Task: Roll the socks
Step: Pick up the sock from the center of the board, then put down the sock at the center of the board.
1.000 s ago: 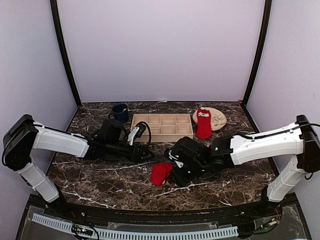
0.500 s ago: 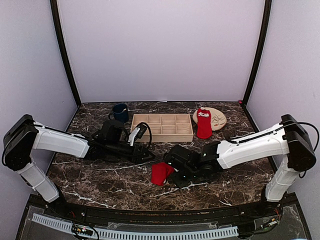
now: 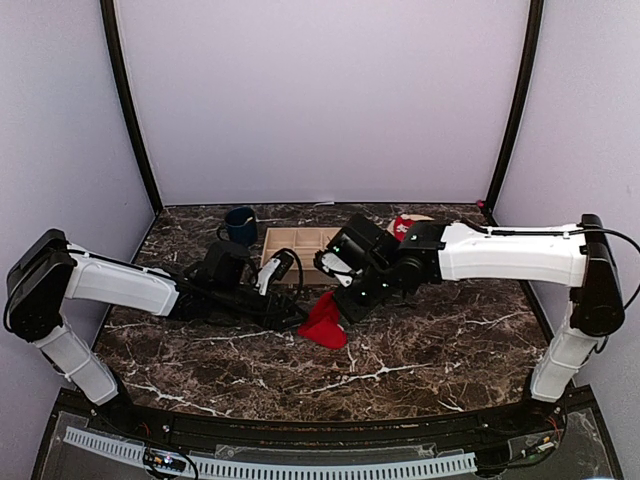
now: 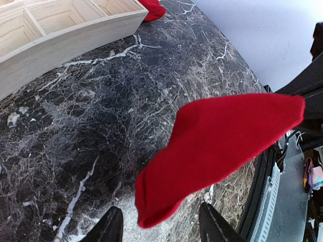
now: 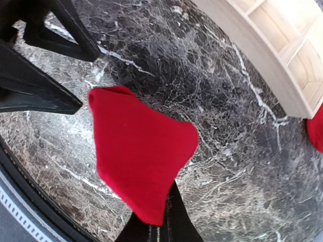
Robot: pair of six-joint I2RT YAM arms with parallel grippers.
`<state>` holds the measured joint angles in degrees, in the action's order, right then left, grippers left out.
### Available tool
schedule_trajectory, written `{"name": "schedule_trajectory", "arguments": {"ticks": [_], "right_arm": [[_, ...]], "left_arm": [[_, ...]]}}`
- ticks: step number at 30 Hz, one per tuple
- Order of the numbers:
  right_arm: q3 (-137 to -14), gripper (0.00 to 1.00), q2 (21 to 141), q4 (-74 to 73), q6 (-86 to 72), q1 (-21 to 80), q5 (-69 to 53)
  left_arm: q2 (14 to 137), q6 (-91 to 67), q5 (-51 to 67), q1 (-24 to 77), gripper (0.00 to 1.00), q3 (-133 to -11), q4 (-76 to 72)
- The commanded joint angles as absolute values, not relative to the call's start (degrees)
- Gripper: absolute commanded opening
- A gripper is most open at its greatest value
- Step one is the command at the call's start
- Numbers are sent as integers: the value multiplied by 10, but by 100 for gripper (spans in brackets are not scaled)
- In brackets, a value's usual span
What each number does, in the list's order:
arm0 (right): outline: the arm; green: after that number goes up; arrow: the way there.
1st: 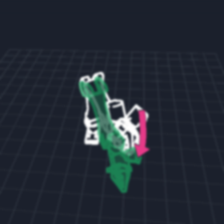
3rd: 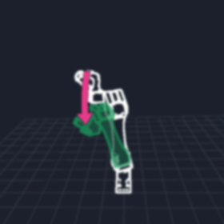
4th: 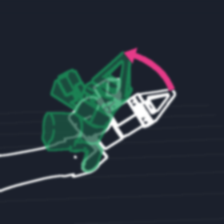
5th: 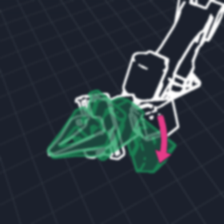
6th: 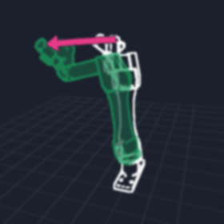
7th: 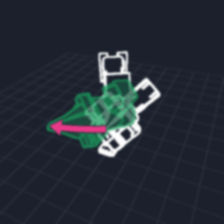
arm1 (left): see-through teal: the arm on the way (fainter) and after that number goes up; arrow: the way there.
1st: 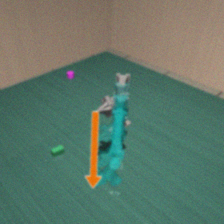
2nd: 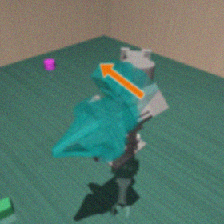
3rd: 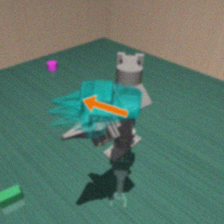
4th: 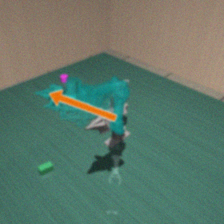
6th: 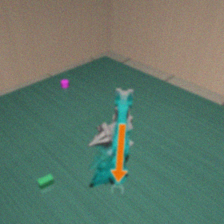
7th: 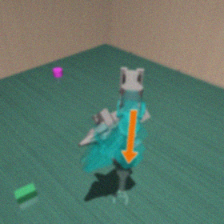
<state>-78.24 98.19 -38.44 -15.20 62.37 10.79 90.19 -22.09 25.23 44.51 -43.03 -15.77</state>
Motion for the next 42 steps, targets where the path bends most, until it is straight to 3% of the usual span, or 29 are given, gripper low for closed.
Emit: {"name": "schedule_trajectory", "arguments": {"ticks": [1,7,28,35,42], "right_arm": [[-824,0,975,-461,-92,620,39],[-844,0,973,-505,-91,625,9],[-941,1,877,-705,-237,742,75],[-983,4,935,-745,-212,736,71],[-948,3,1005,-671,-160,663,8]], "left_arm": [[882,-202,248,450,53,-441,-138],[886,-197,250,455,53,-450,-132],[814,-186,192,469,53,-420,-151],[810,-185,193,472,53,-404,-168],[801,-175,187,474,53,-388,-167]]}}
